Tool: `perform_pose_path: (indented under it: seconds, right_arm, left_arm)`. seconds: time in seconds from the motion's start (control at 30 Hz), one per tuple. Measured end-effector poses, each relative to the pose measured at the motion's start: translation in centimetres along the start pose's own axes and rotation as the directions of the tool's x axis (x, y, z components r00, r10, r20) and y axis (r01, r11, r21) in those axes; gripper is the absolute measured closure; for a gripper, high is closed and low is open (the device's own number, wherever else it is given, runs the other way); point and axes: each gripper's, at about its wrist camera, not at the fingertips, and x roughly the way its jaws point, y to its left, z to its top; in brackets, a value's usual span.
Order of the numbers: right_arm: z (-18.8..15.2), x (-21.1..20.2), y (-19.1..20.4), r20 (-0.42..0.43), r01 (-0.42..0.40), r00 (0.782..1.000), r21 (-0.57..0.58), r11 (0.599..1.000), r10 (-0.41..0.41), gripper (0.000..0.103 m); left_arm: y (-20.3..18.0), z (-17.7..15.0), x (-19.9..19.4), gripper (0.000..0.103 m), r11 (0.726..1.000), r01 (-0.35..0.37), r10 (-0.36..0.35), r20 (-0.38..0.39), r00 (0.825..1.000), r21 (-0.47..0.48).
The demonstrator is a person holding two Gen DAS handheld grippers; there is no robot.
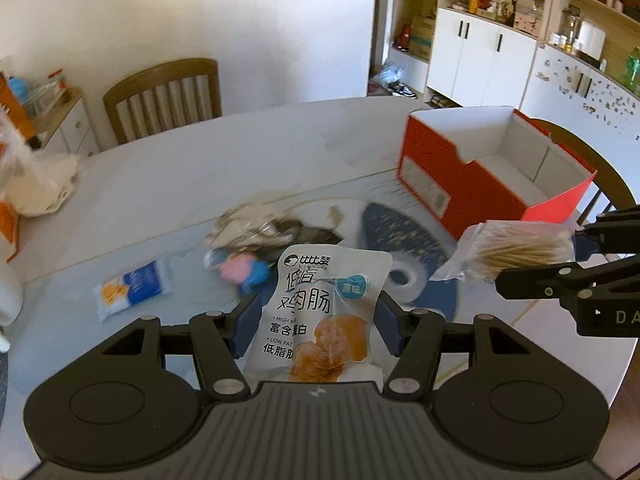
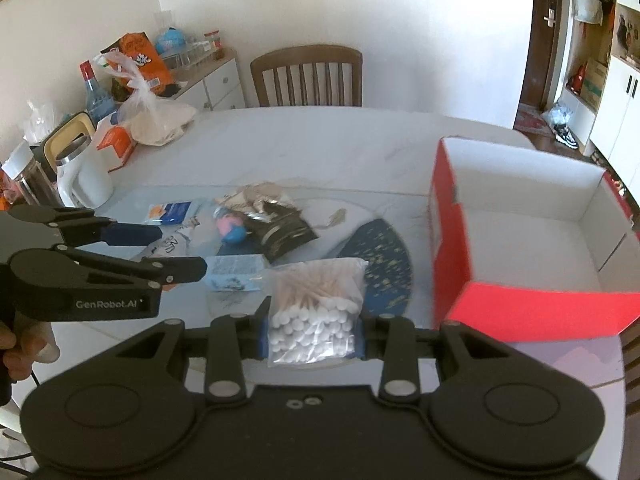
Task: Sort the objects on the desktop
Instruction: 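Carry the swab bag with the right gripper while the left carries the sausage pouch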
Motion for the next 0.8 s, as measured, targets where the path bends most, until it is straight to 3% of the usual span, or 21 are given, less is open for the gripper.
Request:
perform_pose_path:
  seconds: [0.47,0.8]
  right_arm:
    - [0.8,-3.0,-8.5,0.043,0.125,0.991,0.07,0.99,-0.129,0.067]
    - [0.8,-3.5,-13.7,0.046,0.187,0.98,0.107,0.977,-0.192,0.067]
  left_arm:
    - [-8.8,5.9,1.8,0.043,0.996,0.05,-0.052,0.028,0.998,0.068]
    - [-14.9,9.9,4.7,0.043,0.981,0.101,-0.105,0.013,0.994,0.165]
